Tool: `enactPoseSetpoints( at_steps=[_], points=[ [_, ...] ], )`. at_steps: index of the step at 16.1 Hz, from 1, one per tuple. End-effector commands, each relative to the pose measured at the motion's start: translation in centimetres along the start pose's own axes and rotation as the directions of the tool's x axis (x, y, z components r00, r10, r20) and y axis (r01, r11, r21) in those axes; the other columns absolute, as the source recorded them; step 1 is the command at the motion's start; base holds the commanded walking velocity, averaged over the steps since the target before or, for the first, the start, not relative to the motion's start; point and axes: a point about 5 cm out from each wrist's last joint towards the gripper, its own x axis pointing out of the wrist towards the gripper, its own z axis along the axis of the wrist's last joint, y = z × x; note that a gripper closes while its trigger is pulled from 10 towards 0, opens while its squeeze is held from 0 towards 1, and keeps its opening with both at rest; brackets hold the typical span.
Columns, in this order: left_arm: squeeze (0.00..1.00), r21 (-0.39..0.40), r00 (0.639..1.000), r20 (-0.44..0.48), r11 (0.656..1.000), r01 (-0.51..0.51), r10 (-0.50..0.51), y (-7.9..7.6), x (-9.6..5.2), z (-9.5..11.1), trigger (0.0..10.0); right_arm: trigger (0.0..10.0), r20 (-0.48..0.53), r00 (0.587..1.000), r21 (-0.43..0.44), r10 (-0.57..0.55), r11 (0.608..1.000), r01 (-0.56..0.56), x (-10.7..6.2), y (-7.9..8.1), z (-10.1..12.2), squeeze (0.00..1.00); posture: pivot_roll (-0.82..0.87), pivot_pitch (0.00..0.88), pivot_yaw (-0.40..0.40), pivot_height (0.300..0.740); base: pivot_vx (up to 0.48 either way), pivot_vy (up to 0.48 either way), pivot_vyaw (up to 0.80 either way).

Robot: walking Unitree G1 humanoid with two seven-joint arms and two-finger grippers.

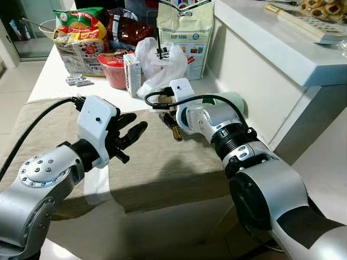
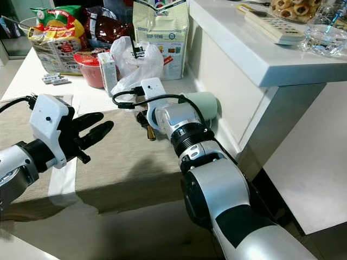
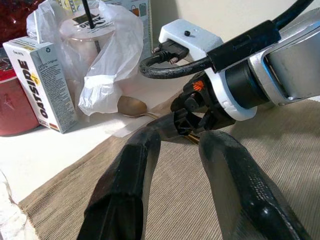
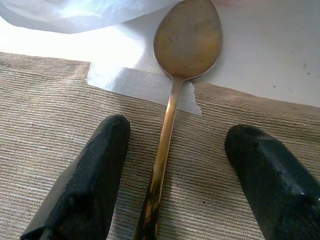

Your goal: Setting the table

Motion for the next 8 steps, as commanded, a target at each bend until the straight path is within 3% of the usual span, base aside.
enactPoseSetpoints(
  at_steps=[1, 5, 6, 8],
  points=[
    [0.00, 0.014, 1.000, 0.009, 1.000, 0.016, -0.016, 0.00, -0.07, 0.51, 10.0, 10.0, -0.119, 0.993, 0.007, -0.011, 1.000, 0.012, 0.81, -0.06, -3.14, 0.00, -0.08, 0.025, -0.012, 0.740, 0.000, 0.000, 0.00],
    [0.00, 0.016, 1.000, 0.007, 1.000, 0.020, -0.020, -0.04, -0.10, 0.46, 10.0, 10.0, -0.116, 0.993, 0.003, -0.017, 1.000, 0.017, 0.92, -0.04, -3.44, 0.00, -0.08, 0.023, -0.009, 0.740, 0.000, 0.000, 0.00],
    [0.00, 0.016, 1.000, 0.006, 1.000, 0.021, -0.021, -0.04, -0.09, 0.46, 10.0, 4.7, -0.111, 0.994, 0.008, -0.018, 1.000, 0.019, 0.95, -0.03, -3.47, 0.00, -0.07, 0.022, -0.009, 0.740, 0.000, 0.000, 0.00],
    [0.00, 0.018, 1.000, 0.006, 1.000, 0.022, -0.022, -0.04, -0.08, 0.48, 10.0, 0.0, -0.105, 0.994, 0.009, -0.020, 1.000, 0.021, 0.97, -0.04, -3.46, 0.00, -0.07, 0.020, -0.010, 0.740, 0.000, 0.000, 0.00]
  ],
)
